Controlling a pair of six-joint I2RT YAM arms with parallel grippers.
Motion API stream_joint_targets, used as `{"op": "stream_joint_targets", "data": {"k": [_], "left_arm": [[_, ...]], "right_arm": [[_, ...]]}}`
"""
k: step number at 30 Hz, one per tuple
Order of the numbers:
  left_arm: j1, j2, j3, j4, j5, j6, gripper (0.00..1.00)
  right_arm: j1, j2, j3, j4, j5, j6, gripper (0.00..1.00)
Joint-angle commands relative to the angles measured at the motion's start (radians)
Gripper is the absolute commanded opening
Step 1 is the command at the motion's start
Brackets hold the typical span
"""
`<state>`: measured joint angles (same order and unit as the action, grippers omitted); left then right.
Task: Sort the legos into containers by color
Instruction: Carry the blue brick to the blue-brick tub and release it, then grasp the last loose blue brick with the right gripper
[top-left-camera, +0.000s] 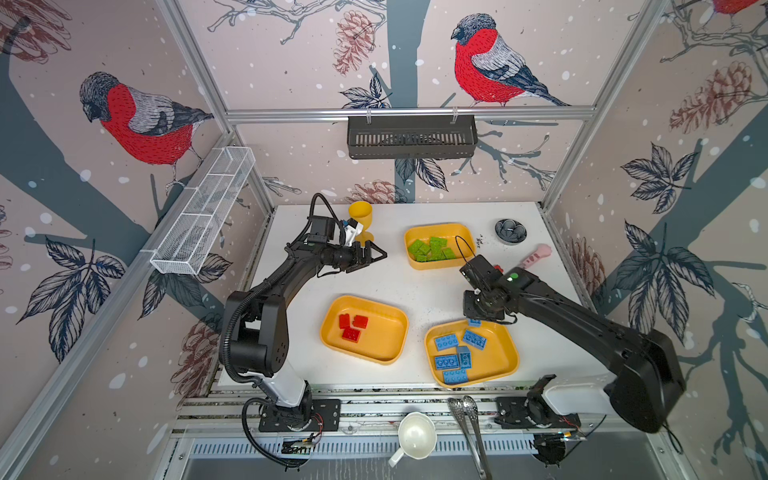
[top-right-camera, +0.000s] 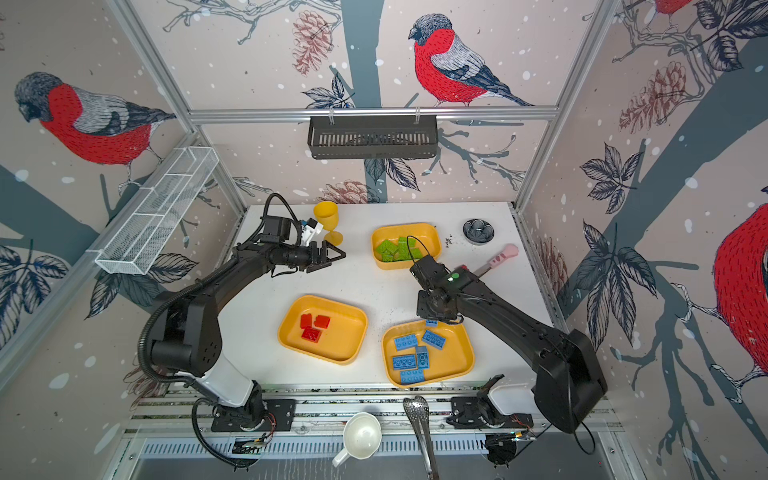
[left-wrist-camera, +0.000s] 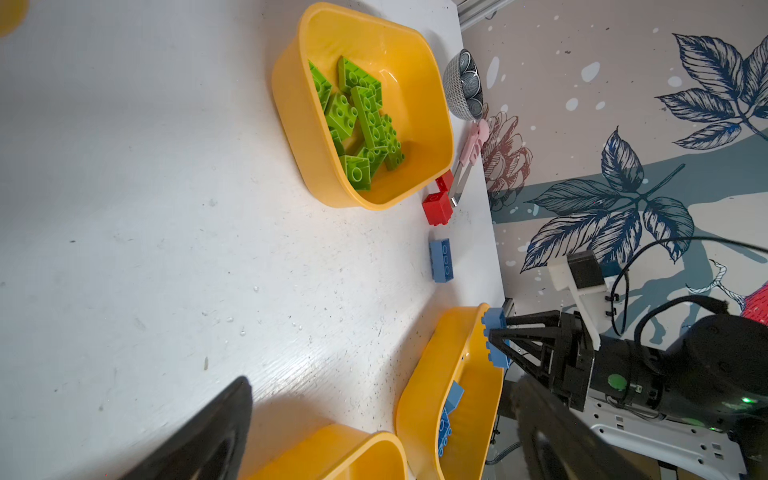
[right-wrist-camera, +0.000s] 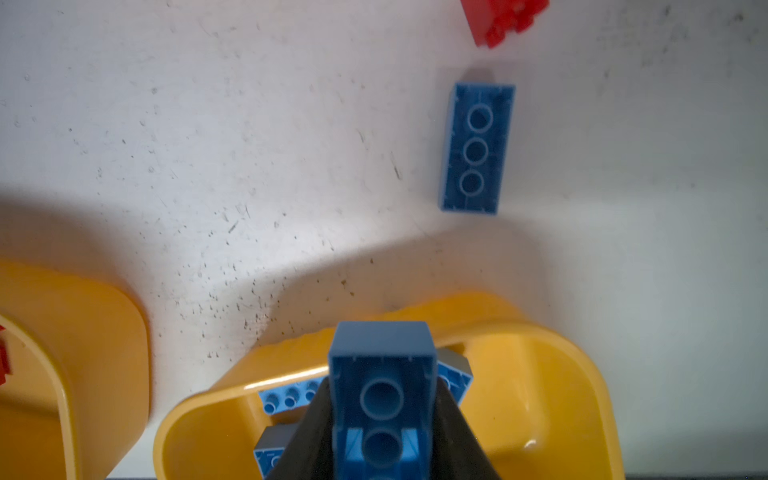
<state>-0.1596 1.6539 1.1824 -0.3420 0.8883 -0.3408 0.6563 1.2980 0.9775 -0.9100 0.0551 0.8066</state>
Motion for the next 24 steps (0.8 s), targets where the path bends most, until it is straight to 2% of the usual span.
{"op": "stream_joint_targets", "data": {"k": [1,6,9,15,20,24], "left_arm": [[-0.001,0.010,0.006,0.016,0.032,0.015,0.97],[-0.002,0.020,0.010,0.023,0.032,0.018,0.97],[-0.003,0.027,0.018,0.015,0.027,0.028,0.97],[-0.003,0.017,0.008,0.014,0.017,0.029,0.97],[-0.002,0.016,0.013,0.007,0.011,0.030,0.97],[-0.001,0.015,0.014,0.010,0.010,0.025,0.97]], "right_arm": [[0.012,-0.081,-0.067,-0.084,-0.048,0.094,0.30],[0.024,-0.166,-0.145,-0.130,-0.093,0.098,0.30],[0.023,-0.168,-0.176,-0.127,-0.118,0.077,0.34],[0.011,-0.119,-0.147,-0.098,-0.129,0.027,0.60],[-0.107,-0.099,-0.076,-0.082,-0.116,-0.030,0.61],[-0.185,-0.013,0.002,-0.021,-0.092,-0.056,0.64]]}}
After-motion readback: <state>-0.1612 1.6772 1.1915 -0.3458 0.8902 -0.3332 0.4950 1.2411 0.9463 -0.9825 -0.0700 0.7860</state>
